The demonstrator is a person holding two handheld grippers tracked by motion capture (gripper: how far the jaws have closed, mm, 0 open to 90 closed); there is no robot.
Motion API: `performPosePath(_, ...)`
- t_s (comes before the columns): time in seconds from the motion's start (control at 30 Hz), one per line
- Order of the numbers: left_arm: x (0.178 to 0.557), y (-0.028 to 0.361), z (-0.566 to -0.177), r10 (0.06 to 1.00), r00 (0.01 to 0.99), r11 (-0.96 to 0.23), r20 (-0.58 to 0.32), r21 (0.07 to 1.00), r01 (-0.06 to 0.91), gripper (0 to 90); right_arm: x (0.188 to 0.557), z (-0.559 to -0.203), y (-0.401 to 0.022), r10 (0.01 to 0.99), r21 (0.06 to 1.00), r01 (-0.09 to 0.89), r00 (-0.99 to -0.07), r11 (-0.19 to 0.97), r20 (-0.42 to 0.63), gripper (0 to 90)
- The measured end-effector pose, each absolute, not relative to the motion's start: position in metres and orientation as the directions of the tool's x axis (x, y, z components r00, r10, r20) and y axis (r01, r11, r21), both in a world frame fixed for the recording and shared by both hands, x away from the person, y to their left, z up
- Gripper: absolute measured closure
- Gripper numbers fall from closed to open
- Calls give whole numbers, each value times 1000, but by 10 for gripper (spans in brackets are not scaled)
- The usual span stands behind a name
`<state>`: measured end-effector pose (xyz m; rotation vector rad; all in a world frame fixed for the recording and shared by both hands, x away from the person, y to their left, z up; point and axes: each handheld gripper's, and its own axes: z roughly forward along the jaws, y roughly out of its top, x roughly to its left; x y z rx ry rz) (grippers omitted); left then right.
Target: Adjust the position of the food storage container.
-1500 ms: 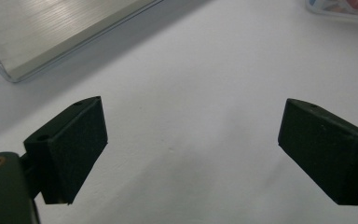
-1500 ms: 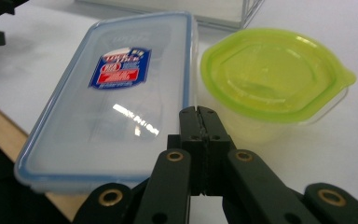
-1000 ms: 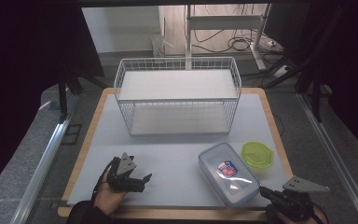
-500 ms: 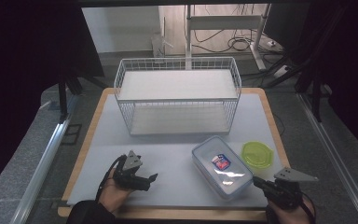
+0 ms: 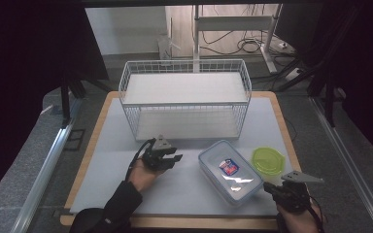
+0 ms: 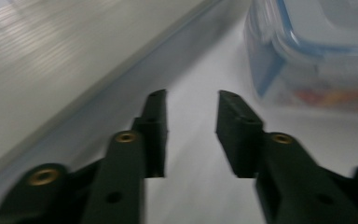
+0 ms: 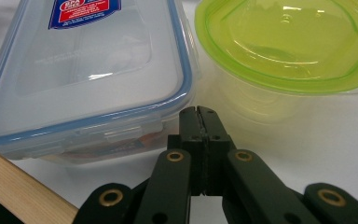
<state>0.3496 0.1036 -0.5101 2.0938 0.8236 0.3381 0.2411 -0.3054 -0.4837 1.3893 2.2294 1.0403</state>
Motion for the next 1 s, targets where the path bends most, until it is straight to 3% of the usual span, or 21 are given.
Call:
performPosePath(0.13,372,83,-517,644,760,-416,-86,795,442,784,239,-483,-305,869,714,652,-479,257,124,900)
performPosePath(0.43,385,50,-517,556,817,-415,-157,798,436,833,238,-486,-302,860,698,663,-492,270,135,900)
performPosePath(0.67,379,62,-517,565,802,-401,-194,785,472,898,249,-489,-296,859,698,660,-496,277,128,900)
performPosePath(1.0,353,100,-518,593,772,-381,-230,764,521,897,267,-490,-274,840,701,638,-532,318,104,900)
